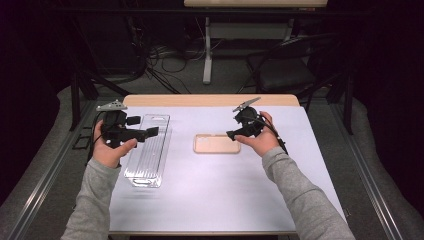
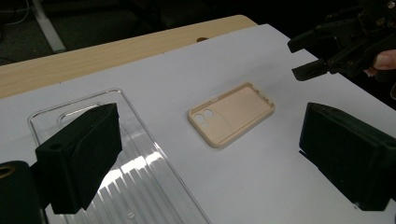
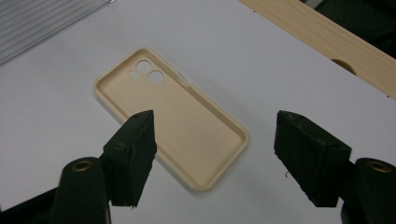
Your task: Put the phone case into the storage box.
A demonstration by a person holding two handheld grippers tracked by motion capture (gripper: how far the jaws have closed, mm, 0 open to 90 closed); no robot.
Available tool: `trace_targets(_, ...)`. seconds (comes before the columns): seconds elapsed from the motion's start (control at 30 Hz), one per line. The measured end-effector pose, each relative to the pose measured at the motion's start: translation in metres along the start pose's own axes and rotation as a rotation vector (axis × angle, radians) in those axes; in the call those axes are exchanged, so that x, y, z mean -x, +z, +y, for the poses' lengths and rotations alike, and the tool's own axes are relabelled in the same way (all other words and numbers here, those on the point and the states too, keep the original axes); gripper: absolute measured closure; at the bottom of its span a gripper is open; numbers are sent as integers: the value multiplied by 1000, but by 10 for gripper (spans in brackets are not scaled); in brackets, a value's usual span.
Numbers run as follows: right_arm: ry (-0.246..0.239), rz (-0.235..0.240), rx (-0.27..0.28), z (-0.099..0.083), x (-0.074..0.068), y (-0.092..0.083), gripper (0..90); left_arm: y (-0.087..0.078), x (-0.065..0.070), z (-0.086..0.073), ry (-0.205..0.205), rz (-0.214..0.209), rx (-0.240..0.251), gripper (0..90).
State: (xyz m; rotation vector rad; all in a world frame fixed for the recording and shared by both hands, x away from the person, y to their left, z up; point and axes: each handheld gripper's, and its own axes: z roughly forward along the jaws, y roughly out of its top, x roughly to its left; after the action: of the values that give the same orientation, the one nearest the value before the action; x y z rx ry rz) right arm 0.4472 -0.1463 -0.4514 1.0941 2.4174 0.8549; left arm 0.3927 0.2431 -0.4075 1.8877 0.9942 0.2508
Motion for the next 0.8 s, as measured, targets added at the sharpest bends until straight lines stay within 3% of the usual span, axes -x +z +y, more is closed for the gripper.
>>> trace_targets(0.2, -39, 16, -15, 5, 1, 6, 371, 0, 0, -1, 3, 11, 0, 65)
trace_targets(0.4, -77, 20, -96, 8, 0, 17, 436, 0, 0, -2, 7, 9, -3, 67)
trace_targets(0.5, -96, 5, -108, 10, 1, 22, 454, 0, 0, -2, 10, 7, -4, 69)
trace_targets(0.6, -21, 21, -138, 11, 3, 27, 452, 1, -1, -2, 10, 8, -6, 72)
trace_targets(0.67, 48, -11, -158, 12, 4, 29, 445, 1, -1, -2, 10, 9, -9, 72)
trace_targets(0.73, 77, -20, -164, 12, 5, 32, 525, 1, -1, -2, 9, 10, -8, 73)
trace_targets(0.8, 90, -18, -154, 13, 6, 35, 542, 1, -1, -2, 10, 8, -9, 75)
